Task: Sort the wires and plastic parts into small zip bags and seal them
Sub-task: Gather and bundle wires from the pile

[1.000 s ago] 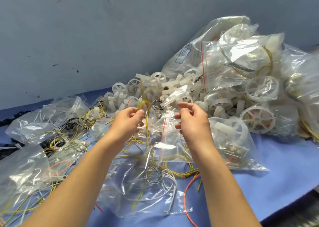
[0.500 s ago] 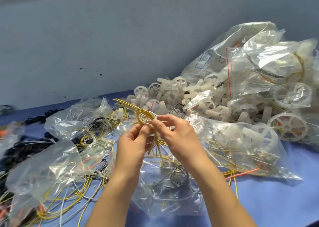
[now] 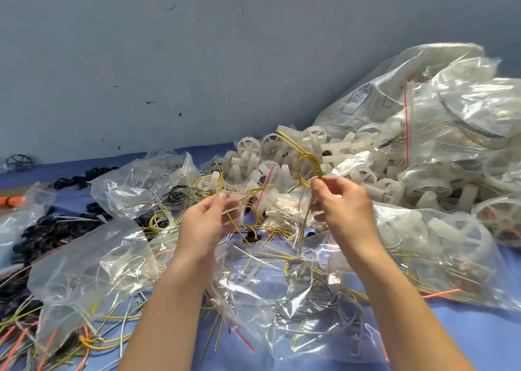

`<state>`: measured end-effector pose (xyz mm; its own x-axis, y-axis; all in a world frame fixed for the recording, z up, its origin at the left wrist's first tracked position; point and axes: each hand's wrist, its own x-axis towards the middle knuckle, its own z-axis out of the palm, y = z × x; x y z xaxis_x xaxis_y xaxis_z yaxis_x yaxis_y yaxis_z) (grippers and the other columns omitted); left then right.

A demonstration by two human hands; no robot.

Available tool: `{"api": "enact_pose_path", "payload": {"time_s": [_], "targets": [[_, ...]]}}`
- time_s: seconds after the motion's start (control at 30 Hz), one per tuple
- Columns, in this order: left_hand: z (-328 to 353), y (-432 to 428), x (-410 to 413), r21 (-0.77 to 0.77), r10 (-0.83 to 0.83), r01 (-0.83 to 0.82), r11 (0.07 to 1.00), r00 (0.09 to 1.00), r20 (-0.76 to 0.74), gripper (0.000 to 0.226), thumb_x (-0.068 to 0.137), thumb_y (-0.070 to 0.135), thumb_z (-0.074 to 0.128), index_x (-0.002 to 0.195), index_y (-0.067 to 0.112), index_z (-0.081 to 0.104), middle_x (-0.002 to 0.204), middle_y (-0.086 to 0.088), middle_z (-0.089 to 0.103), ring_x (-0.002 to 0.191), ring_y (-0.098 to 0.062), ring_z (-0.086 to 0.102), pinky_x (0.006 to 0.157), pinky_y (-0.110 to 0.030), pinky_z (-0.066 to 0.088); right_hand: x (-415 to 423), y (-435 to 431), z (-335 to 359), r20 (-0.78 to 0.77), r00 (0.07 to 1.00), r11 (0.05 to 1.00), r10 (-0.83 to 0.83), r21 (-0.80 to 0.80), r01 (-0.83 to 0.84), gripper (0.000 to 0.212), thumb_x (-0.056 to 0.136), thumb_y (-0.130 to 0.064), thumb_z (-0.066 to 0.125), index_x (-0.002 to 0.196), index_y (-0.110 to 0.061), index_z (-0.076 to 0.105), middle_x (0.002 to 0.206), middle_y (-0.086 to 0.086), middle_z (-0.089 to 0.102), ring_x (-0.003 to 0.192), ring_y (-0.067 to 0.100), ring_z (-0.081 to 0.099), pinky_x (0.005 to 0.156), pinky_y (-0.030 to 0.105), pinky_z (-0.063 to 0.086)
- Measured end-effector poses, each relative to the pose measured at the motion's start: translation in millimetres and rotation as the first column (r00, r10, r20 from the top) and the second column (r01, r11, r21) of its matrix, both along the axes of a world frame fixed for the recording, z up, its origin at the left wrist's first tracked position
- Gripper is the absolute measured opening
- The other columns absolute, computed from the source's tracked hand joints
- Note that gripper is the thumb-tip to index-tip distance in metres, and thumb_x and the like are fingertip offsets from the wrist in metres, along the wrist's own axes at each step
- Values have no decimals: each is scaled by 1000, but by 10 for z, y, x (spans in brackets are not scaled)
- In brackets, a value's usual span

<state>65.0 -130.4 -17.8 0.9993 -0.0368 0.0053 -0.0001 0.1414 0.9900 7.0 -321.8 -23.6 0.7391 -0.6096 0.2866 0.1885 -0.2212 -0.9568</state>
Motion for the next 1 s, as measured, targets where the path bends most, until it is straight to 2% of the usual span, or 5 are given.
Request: {"api": "enact_pose_path", "payload": {"time_s": [0.2, 0.37, 0.5, 0.63, 1.0], "targets": [[-45, 361, 146, 389, 297, -317, 865, 948, 111, 22, 88, 27, 54, 86, 5, 53, 76, -18, 50, 75, -31, 47, 68, -37, 40, -183, -11, 237, 114, 993, 992, -17, -121, 31, 19, 92, -39, 64, 98, -22, 71, 86, -3, 73, 72, 13, 68, 64, 36, 57], [322, 344, -210, 399, 227, -531, 748, 769, 597, 44, 98, 28, 46, 142, 21, 44, 144, 1, 45, 132, -16, 42, 110, -36, 35, -333, 106, 447, 153, 981, 854, -123, -488, 183, 16, 96, -37, 60, 100, -27, 72, 88, -10, 72, 77, 3, 67, 70, 32, 54], [536, 169, -542, 471, -112, -516, 716, 580, 807, 39, 100, 30, 42, 137, 20, 51, 136, 5, 53, 129, -11, 43, 111, -30, 31, -388, 313, 533, 183, 979, 688, -91, -699, 195, 20, 98, -33, 57, 109, -25, 71, 99, -6, 73, 88, 20, 68, 78, 40, 53], [459, 167, -670, 664, -334, -392, 636, 636, 696, 31, 104, 35, 35, 117, 25, 61, 84, 8, 67, 81, -22, 60, 82, -41, 45, -430, 417, 534, 191, 982, 661, 5, -737, 140, 25, 100, -37, 52, 114, -26, 69, 103, -7, 72, 93, 22, 68, 81, 44, 51], [293, 531, -655, 665, -187, -562, 491, 677, 711, 26, 100, 45, 33, 98, 30, 54, 58, 6, 48, 65, -36, 52, 56, -39, 41, -469, 363, 425, 70, 997, 504, -18, -861, 70, 14, 96, -23, 59, 97, -19, 72, 81, -5, 71, 77, 24, 56, 80, 45, 48]]}}
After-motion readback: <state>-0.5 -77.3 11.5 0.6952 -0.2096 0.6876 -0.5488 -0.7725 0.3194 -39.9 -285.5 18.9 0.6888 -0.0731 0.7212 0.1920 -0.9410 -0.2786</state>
